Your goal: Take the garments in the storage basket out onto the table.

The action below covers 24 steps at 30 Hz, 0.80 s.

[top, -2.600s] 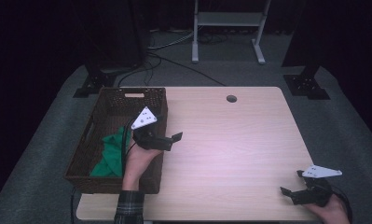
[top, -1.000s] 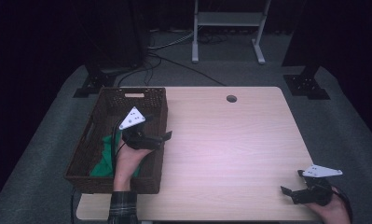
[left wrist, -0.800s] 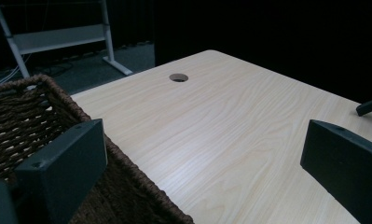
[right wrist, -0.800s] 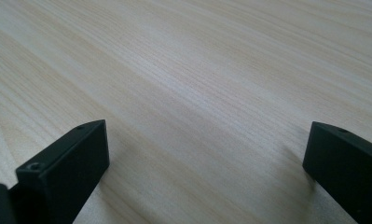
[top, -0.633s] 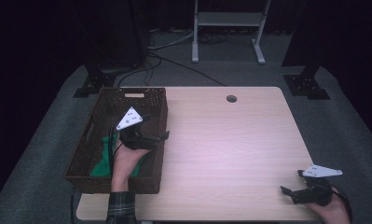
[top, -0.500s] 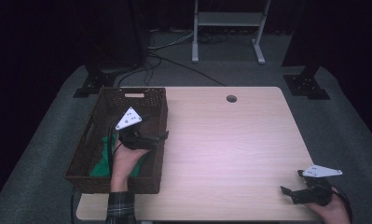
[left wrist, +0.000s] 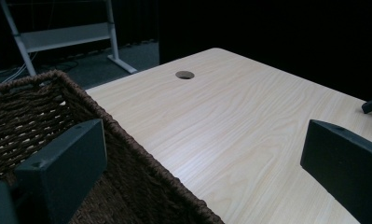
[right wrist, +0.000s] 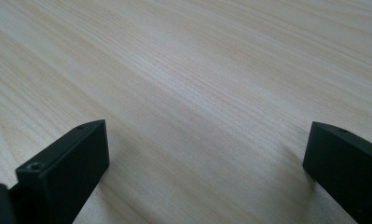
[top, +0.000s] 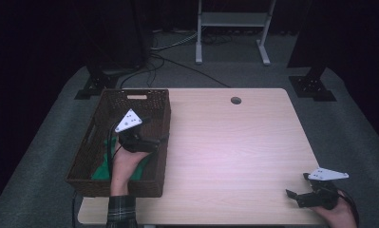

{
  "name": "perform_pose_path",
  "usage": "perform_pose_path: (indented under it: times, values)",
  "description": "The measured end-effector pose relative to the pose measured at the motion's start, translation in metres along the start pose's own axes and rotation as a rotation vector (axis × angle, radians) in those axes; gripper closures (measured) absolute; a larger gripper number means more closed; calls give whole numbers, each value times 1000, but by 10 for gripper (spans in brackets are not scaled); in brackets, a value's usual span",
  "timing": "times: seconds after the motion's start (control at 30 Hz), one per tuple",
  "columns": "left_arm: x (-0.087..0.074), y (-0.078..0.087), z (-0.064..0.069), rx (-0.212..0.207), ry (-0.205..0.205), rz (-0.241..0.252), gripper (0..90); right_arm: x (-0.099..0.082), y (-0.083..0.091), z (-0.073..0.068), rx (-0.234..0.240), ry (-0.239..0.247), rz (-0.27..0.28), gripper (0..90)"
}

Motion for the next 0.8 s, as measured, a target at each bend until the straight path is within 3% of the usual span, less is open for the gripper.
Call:
perform_pose_path:
  times: [0.8]
  values:
    - [-5, 17, -11, 36, 6, 1, 0, 0, 0, 0, 0, 0, 0, 0]
Point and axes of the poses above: each handheld gripper's, and its own axes: y roughly backward along the jaws, x roughly out of its top, z roughly to its right, the point moved 10 cm from there along -y, roughly forward along the jaws, and after that the axes turned 10 degrees about -x, right-handed, at the moved point
